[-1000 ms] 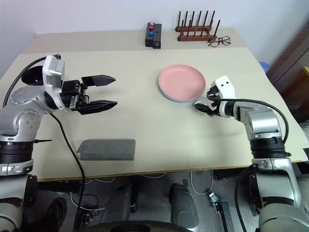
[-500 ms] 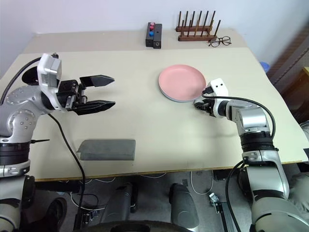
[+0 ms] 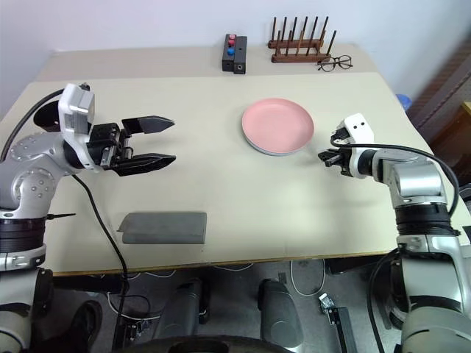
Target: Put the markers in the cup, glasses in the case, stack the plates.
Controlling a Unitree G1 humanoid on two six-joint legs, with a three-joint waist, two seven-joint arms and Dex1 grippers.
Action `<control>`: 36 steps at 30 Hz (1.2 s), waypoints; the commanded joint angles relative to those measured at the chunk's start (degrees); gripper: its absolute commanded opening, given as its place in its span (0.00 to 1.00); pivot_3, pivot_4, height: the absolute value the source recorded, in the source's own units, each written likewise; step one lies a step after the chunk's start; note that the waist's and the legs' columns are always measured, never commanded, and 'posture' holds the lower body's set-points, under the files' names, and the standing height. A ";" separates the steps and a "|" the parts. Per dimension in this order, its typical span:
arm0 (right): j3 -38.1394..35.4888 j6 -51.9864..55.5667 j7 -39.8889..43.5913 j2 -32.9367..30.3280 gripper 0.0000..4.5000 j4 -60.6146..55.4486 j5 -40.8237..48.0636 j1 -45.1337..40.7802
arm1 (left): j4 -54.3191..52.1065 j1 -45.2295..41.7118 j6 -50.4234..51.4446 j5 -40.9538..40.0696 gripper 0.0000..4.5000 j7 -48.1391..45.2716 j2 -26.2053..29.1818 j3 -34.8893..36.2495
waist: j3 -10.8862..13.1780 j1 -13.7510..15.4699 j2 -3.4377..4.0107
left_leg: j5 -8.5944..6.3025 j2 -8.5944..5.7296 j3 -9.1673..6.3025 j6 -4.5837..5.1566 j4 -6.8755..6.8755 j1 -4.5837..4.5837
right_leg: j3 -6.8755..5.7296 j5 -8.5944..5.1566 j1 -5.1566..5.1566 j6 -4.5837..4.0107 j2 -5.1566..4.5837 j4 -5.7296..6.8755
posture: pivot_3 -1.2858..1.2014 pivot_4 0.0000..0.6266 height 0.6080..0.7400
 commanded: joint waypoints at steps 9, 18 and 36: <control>-0.09 -14.79 -9.93 12.15 0.14 13.95 -4.18 -12.64 | -0.52 -1.80 -0.72 0.07 1.00 -0.23 0.13 0.80 | 0.00 0.55 0.00 | 0.00 0.00 0.00 0.00 -0.03 -0.04 | 0.00 0.00 -0.02 0.01 0.02 0.00 | 0.52 0.24 1.00; -0.33 -23.19 -9.14 12.58 0.99 19.06 -5.68 -14.42 | -3.39 1.59 0.22 -1.20 1.00 1.65 1.15 2.66 | 0.02 0.01 0.03 | 0.00 -0.01 0.00 0.00 -0.09 -0.07 | 0.00 0.01 -0.04 0.04 0.02 0.00 | 0.52 0.24 1.00; -8.85 -15.40 19.42 -1.47 0.99 -34.58 21.86 19.71 | -0.20 12.50 -9.18 1.88 1.00 -2.53 2.69 5.85 | 0.01 0.18 0.02 | -0.02 0.03 0.01 -0.04 0.02 0.10 | -0.01 0.01 0.03 -0.02 -0.04 -0.03 | 0.52 0.24 1.00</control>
